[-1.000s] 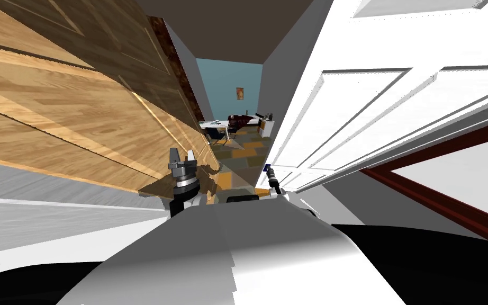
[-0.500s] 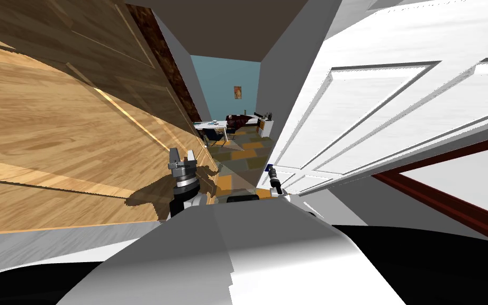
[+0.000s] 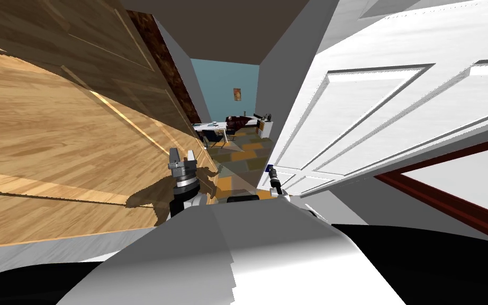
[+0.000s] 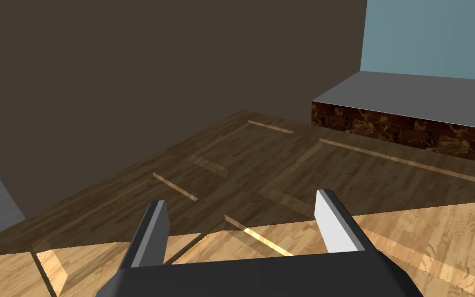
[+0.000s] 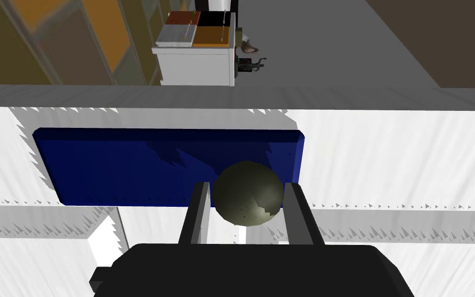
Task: Push the door open
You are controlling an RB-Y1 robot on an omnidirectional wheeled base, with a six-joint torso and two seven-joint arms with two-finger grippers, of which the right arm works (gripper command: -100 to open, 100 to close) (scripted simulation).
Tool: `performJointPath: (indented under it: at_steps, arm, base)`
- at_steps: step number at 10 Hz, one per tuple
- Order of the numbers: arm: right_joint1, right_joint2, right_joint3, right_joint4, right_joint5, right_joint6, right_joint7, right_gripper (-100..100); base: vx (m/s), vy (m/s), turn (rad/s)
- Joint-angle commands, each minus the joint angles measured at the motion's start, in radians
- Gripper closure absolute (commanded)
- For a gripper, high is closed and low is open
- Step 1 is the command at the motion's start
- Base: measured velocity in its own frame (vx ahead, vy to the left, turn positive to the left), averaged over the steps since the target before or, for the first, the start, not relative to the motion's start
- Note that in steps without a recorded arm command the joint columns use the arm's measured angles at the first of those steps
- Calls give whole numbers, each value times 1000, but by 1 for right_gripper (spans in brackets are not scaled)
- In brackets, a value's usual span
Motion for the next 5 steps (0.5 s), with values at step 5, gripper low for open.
performJointPath:
  at_steps: [5]
  arm:
    - [-2, -19, -55, 6, -38, -4, 27, 100]
  base:
    - [167, 51, -48]
